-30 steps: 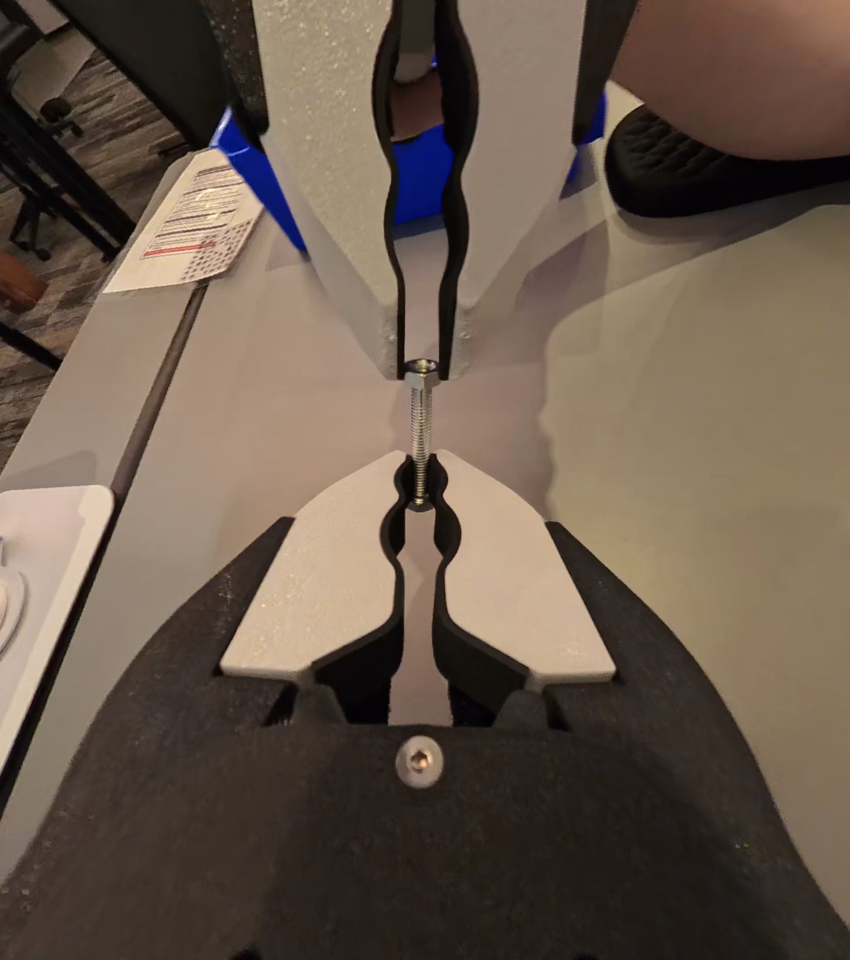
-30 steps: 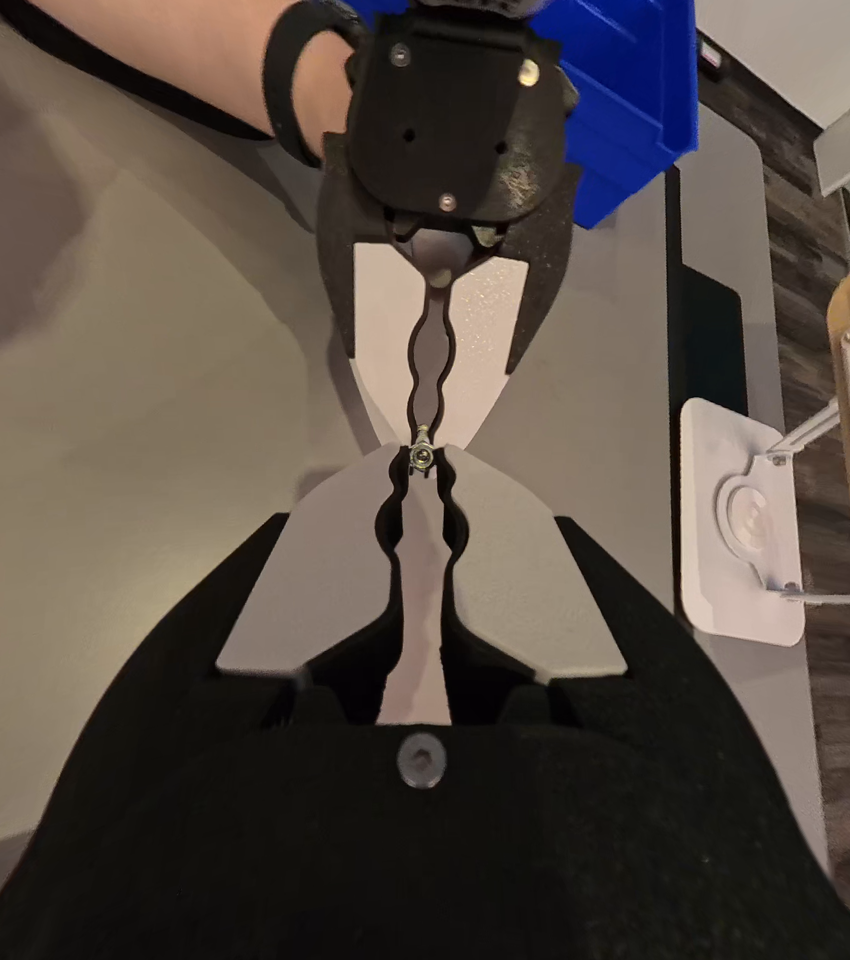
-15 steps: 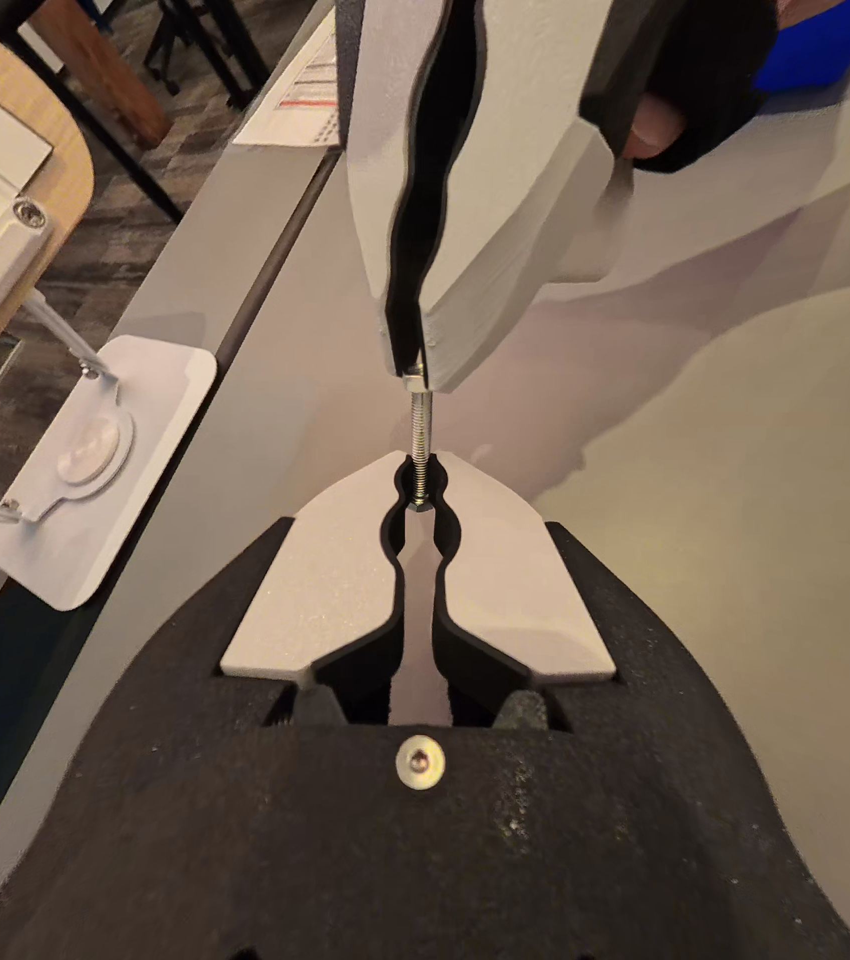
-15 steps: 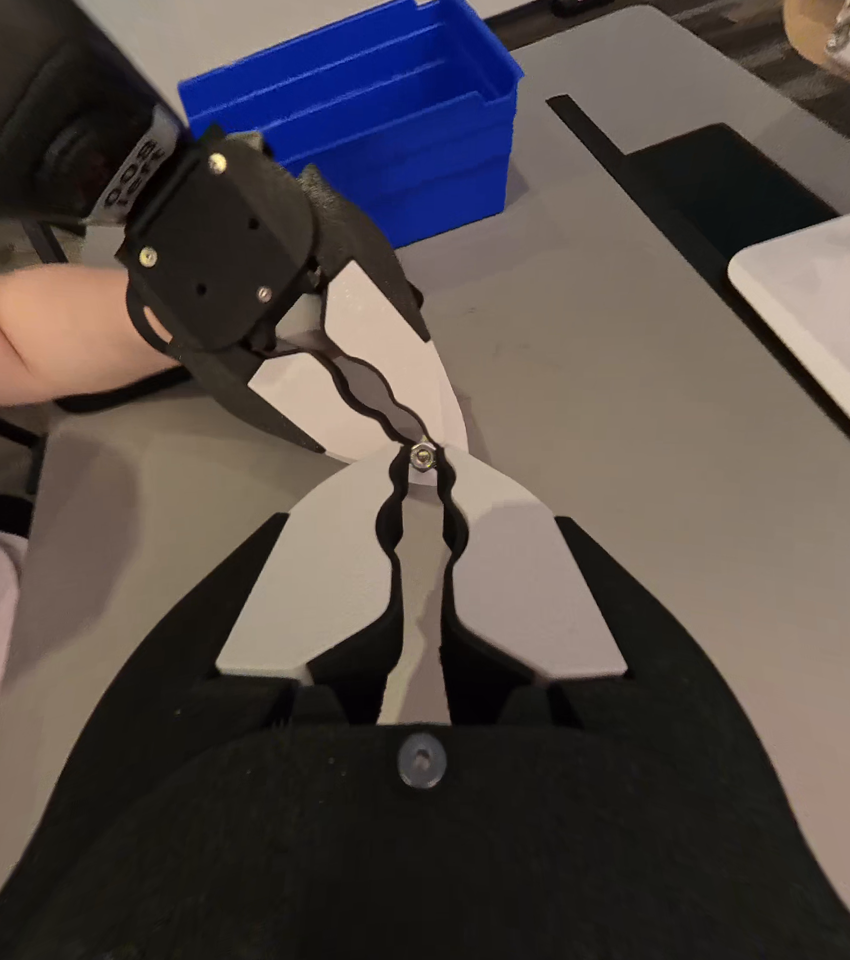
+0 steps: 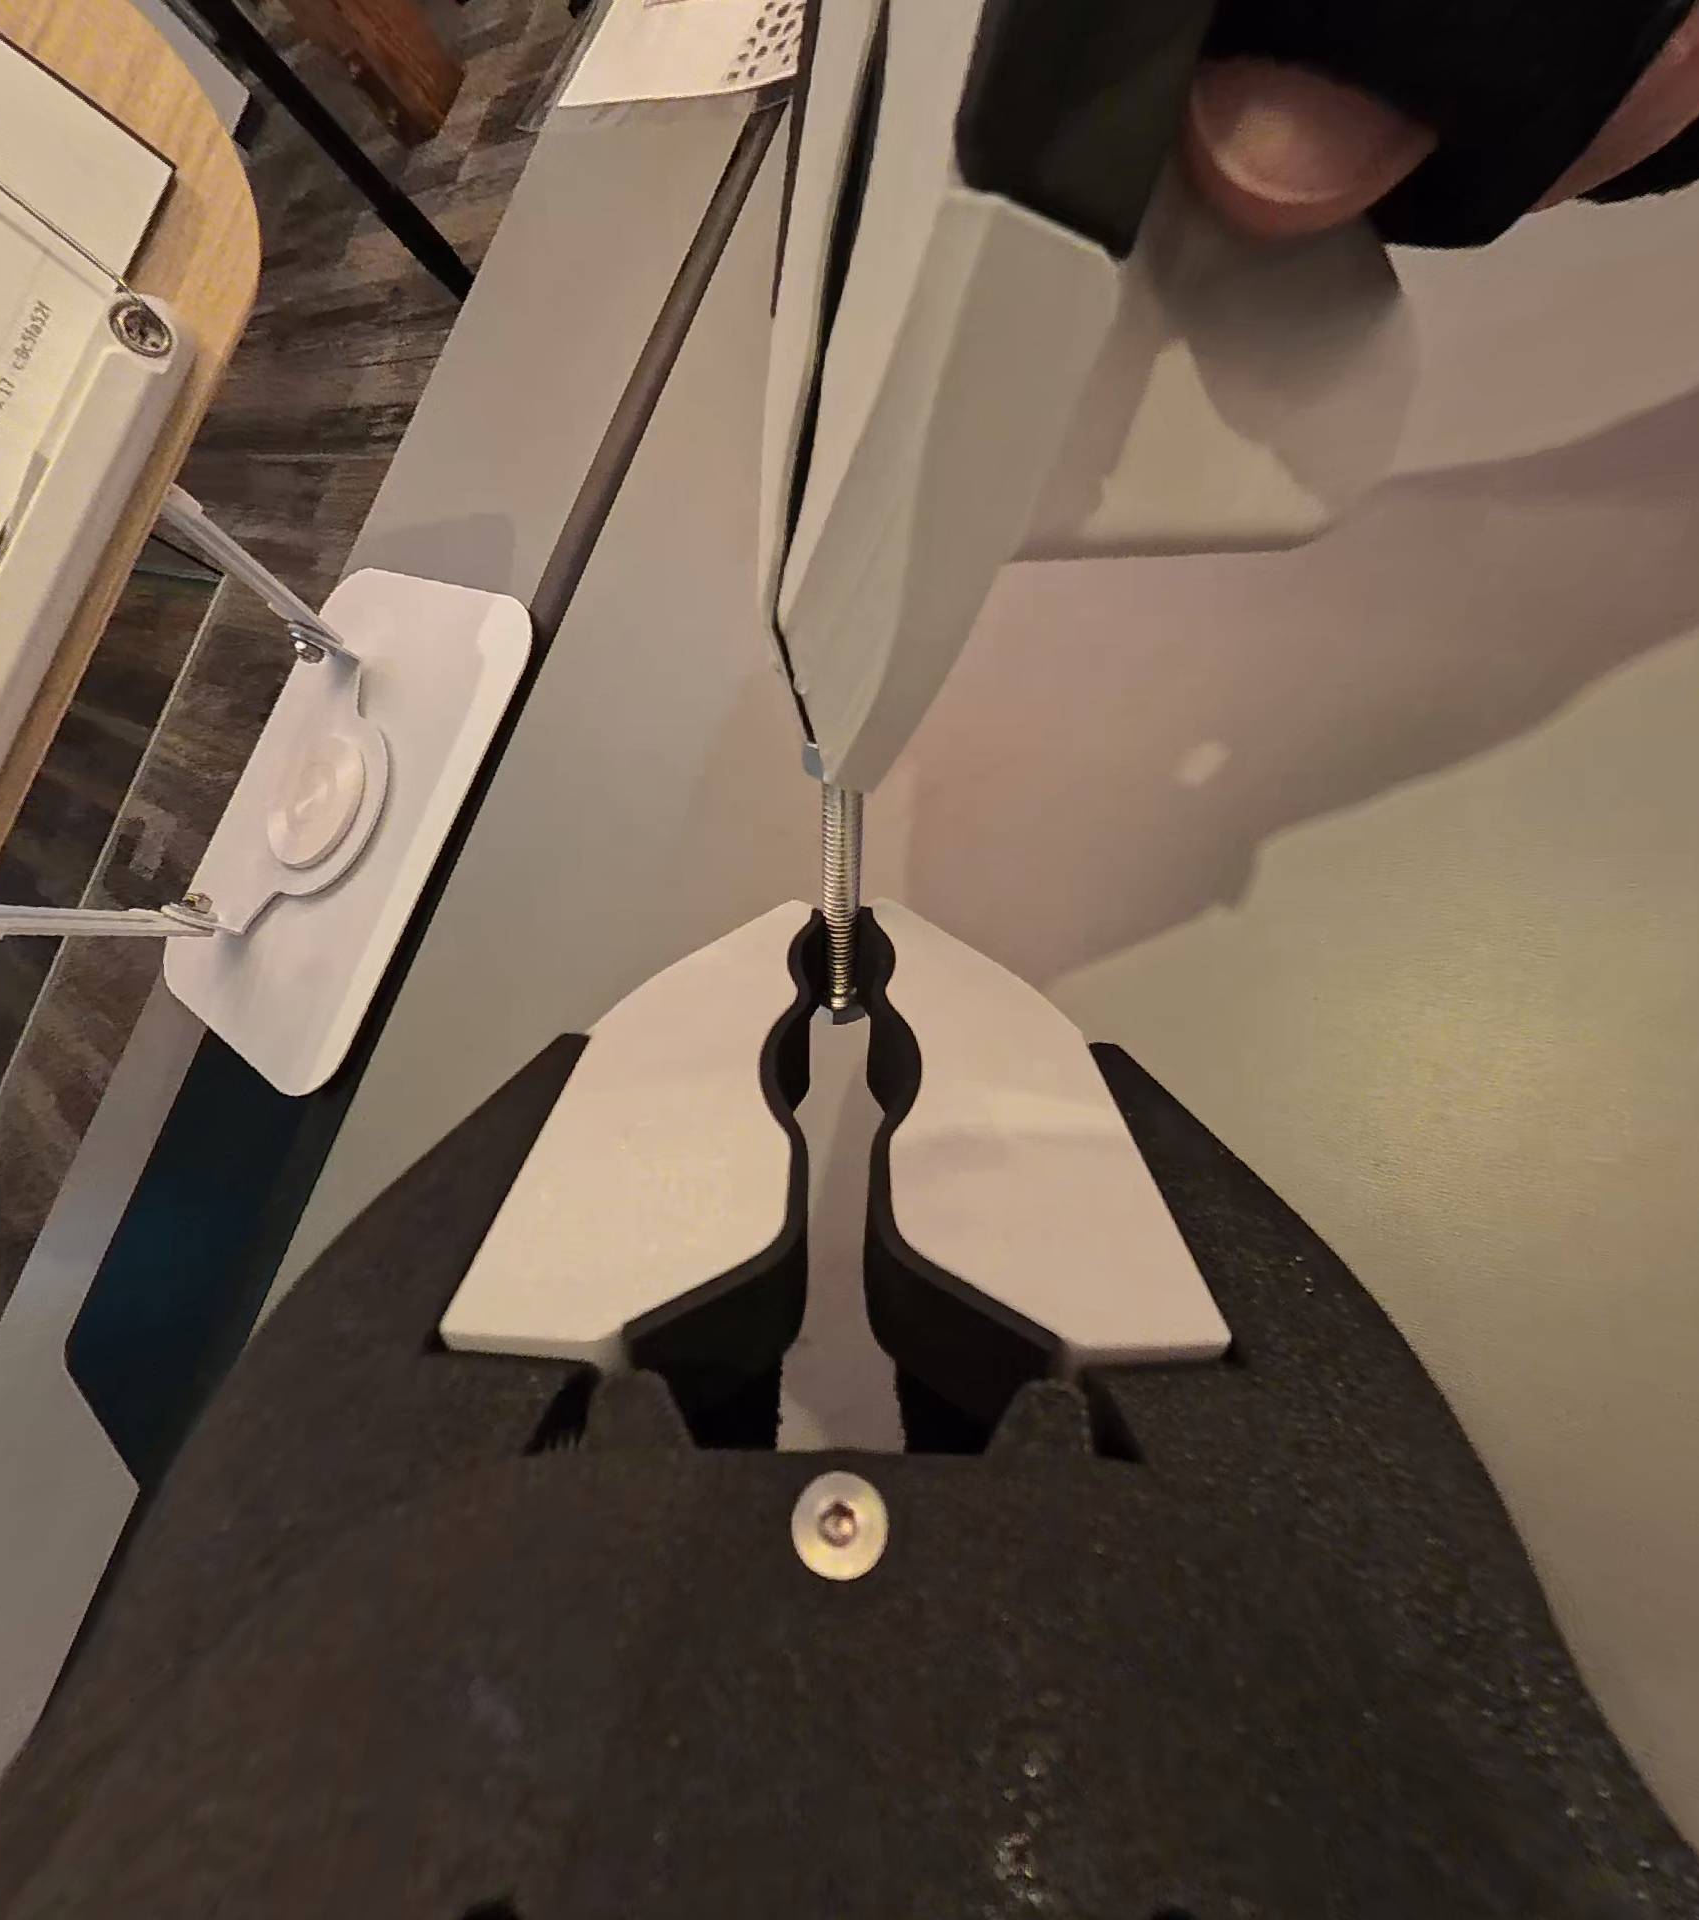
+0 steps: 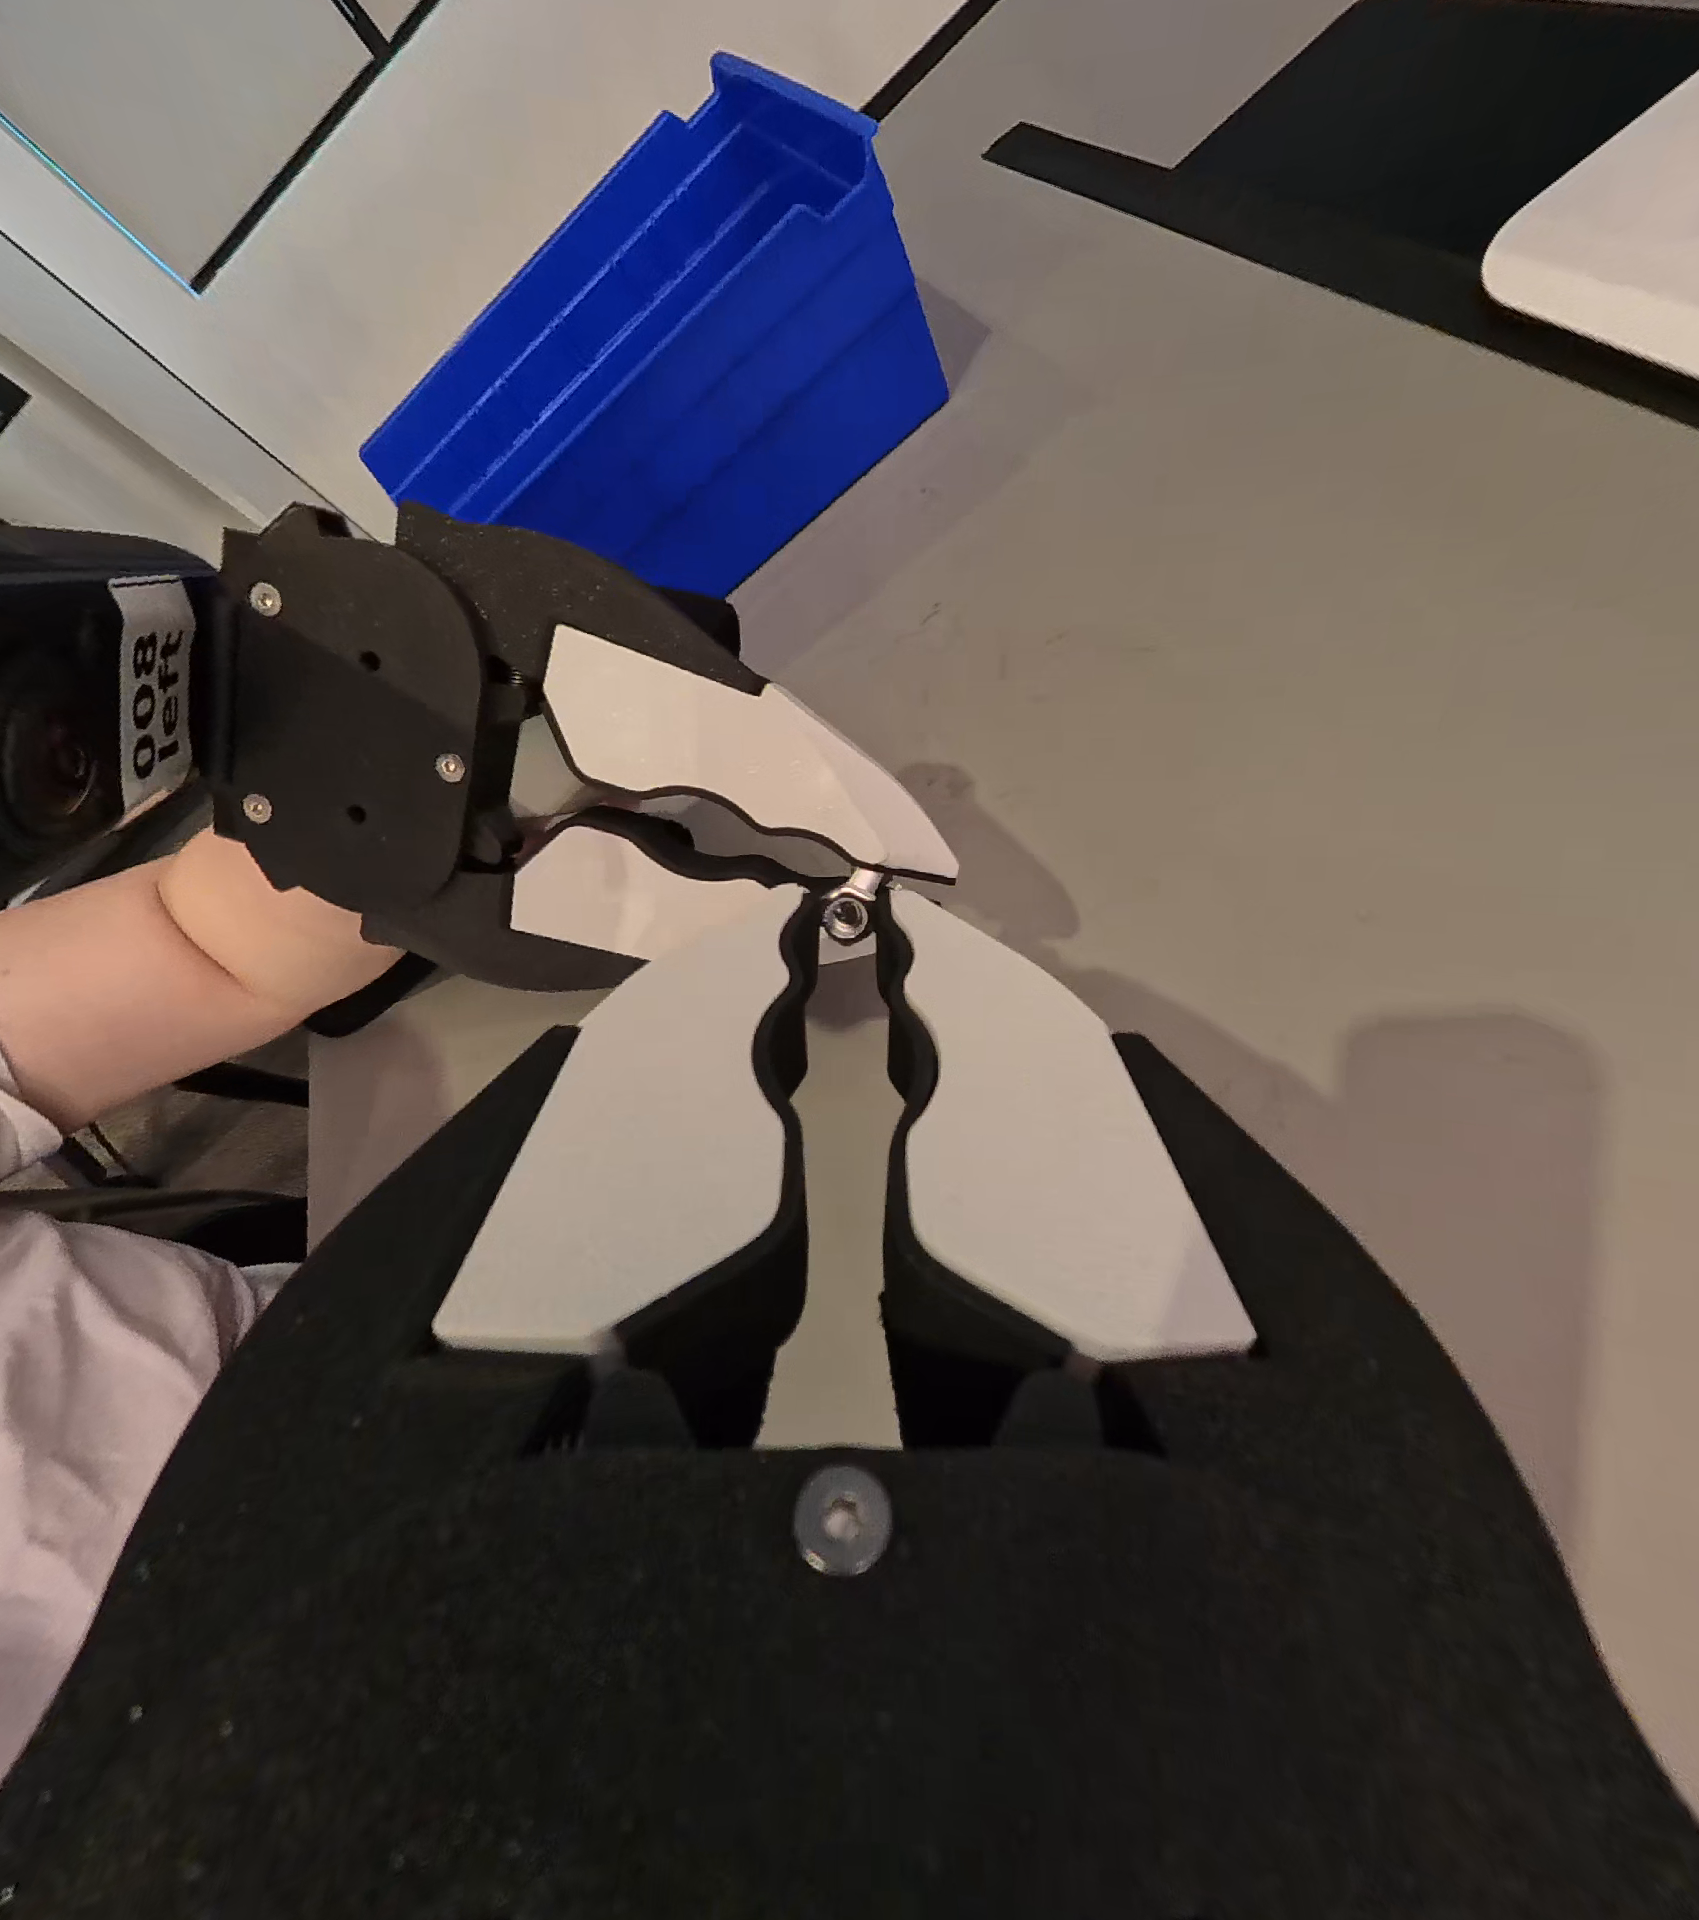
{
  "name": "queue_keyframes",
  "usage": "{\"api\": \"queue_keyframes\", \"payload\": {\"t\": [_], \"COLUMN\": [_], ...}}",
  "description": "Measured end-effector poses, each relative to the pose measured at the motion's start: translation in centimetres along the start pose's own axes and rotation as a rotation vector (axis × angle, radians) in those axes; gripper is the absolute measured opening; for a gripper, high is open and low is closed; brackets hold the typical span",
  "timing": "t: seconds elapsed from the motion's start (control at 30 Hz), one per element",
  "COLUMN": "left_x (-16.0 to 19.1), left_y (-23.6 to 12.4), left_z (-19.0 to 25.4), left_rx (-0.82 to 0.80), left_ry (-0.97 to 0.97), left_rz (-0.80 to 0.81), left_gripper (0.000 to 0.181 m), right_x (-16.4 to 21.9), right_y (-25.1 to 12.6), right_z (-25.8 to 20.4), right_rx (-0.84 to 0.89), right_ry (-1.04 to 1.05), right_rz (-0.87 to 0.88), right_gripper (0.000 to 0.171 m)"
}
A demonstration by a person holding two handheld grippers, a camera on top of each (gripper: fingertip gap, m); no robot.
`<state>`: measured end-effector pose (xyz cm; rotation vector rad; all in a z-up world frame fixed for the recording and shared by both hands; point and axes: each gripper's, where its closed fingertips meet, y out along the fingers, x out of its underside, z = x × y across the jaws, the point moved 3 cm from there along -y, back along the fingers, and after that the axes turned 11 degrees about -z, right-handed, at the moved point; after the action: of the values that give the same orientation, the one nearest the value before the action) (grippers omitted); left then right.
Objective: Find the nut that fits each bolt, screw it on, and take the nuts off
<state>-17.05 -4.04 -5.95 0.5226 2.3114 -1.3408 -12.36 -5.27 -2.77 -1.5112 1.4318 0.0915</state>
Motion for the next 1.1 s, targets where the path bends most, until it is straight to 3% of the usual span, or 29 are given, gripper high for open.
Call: {"api": "queue_keyframes", "payload": {"t": [0.6,0.8,0.97,1.1], "left_x": [0.1,0.2,0.3,-0.1], "left_y": [0.1,0.0,-0.4,-1.4], "left_z": [0.0,-0.2,-0.1,1.0], "left_rx": [0.028,0.053,0.144,0.357], "left_ry": [-0.017,-0.034,-0.043,-0.05], "left_rz": [0.008,0.02,0.054,0.169], "left_gripper": [0.004,0.004,0.005,0.004], "right_x": [0.4,0.6,0.5,0.3], "right_y": [0.8,1.2,0.3,-1.3], "right_z": [0.0,0.0,-0.1,-1.1], "right_rx": [0.06,0.09,0.156,0.191], "right_ry": [-0.058,-0.103,-0.276,-0.552], "right_rz": [-0.048,-0.08,-0.122,-0.111], "right_gripper": [0.012,0.02,0.036,0.033]}}
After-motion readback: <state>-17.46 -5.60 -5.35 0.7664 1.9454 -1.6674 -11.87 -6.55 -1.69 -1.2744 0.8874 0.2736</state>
